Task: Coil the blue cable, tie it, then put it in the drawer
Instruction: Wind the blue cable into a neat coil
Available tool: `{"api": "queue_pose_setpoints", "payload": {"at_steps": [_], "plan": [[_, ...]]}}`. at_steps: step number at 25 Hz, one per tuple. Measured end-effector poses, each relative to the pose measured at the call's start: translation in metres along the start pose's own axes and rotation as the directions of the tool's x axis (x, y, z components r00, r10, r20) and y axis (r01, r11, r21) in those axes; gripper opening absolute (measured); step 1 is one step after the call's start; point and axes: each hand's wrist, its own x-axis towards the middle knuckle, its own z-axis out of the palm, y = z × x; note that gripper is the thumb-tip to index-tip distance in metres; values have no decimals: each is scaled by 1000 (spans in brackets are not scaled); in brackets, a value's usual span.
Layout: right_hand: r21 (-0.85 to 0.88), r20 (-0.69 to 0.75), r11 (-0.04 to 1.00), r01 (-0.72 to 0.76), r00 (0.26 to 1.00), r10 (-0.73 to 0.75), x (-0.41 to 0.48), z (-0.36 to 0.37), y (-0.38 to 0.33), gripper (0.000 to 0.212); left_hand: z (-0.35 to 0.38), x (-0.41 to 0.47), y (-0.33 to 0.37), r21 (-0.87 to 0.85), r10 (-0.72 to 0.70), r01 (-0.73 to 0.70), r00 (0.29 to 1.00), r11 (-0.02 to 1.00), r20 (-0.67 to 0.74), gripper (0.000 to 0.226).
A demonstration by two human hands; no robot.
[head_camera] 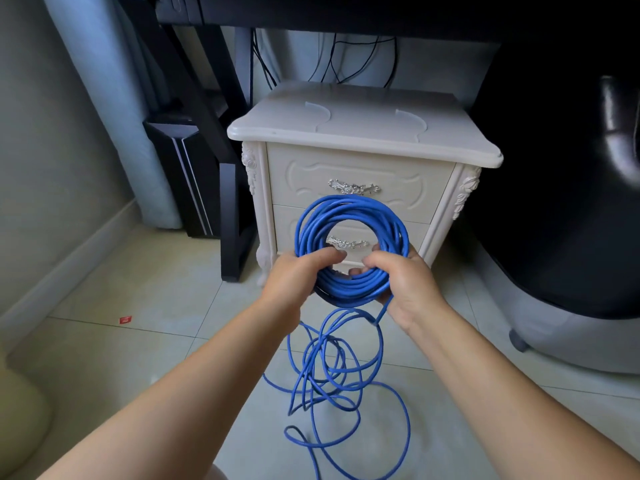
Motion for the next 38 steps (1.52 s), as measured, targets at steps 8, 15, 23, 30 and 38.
{"api": "queue_pose_setpoints", "payload": {"at_steps": [8, 15, 23, 30, 38], "plan": [[-630, 249, 715, 303, 951, -184, 1, -4, -7, 27, -13, 2, 15, 509, 406, -478, 878, 716, 254, 68], [-668, 284, 647, 368, 929, -236, 0, -4, -12, 32, -4, 0, 13, 622, 389, -415, 902, 663, 187, 17], [-339, 230, 926, 167, 969, -90, 3, -16, -15, 26, 3, 2, 14, 164, 225, -208, 970, 964, -93, 14], [-213, 243, 975, 55, 970, -2, -4, -7, 5, 29, 7, 4, 12, -186, 70, -126, 957, 974, -282, 10], [-23, 92, 1000, 0, 996, 2, 2, -3, 8, 26, 10, 0, -1, -197, -56, 34, 992, 980, -110, 4]]}}
